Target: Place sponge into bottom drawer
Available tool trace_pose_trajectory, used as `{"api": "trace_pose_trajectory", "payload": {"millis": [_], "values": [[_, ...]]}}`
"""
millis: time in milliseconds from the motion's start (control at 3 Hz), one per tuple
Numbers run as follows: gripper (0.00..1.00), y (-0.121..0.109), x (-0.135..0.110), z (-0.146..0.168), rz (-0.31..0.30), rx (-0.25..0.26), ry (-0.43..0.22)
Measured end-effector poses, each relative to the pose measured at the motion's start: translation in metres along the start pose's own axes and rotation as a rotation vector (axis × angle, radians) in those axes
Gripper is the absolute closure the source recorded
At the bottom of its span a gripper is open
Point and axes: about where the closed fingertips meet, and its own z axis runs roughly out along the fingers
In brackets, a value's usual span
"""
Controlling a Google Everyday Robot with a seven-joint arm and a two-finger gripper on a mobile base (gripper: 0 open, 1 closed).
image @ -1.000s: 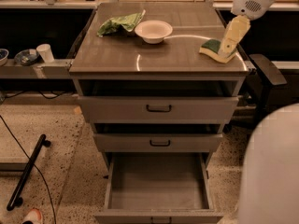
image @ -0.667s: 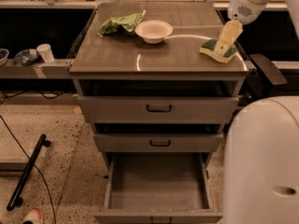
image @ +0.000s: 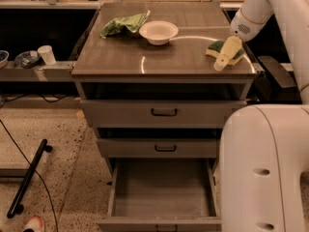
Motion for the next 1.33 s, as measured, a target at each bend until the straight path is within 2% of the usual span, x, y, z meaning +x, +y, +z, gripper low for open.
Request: {"api": "trace_pose_trajectory", "payload": {"millis": [333, 667, 1000, 1333], "values": [[0.18, -0.004, 0.007, 0.016, 0.025, -0.017, 0.003], [0.49, -0.003, 0.011, 0.016, 0.03, -0.043, -0.035], [0.74, 0.002, 0.006, 0.01, 0.013, -0.064, -0.084], [0.95, 0.019, -0.002, -0.021, -0.043, -0.105, -0.213]]}}
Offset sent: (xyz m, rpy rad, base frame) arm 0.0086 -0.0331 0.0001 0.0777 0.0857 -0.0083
